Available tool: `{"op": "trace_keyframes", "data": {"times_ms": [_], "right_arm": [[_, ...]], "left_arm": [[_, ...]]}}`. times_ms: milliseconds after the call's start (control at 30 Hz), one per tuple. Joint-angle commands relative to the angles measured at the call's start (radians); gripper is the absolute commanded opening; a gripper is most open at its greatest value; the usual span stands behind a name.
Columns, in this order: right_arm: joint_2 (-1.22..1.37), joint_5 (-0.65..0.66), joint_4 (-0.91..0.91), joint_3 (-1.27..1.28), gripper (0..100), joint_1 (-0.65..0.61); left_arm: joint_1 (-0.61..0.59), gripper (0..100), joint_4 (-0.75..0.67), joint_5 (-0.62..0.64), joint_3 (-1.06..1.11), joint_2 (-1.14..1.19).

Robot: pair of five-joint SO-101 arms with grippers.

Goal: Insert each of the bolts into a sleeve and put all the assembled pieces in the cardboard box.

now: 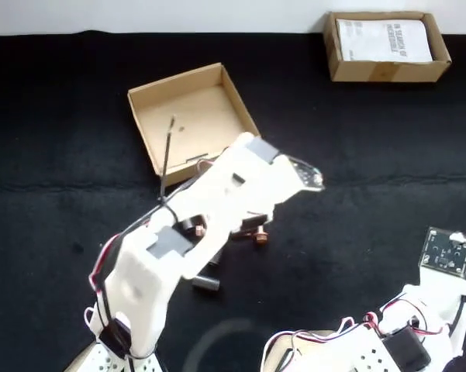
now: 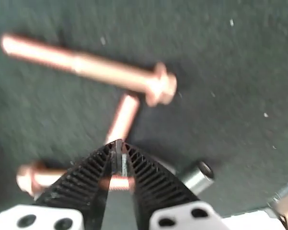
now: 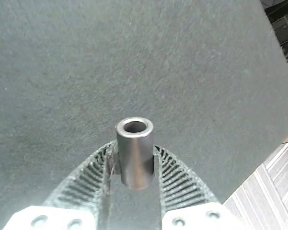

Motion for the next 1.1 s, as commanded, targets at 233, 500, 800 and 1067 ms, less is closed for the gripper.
{"op": "trace_keyframes", "data": {"times_ms": [233, 500, 800, 1067], "right_arm": [[-0.047, 0.014, -0.025, 0.012, 0.7, 0.002], [-0.047, 0.015, -0.073, 0.056, 0.7, -0.004], [-0.047, 0.018, -0.071, 0.062, 0.7, -0.03], [-0.047, 0.087, -0.068, 0.119, 0.7, -0.022]], "left_arm": [[0.024, 1, 0.087, -0.397, -0.248, 0.102], [0.041, 9, 0.103, -0.598, -0.243, -0.005], [0.059, 20, 0.103, -0.885, -0.245, -0.027], [0.054, 20, 0.084, -1.152, -0.271, -0.018]]}}
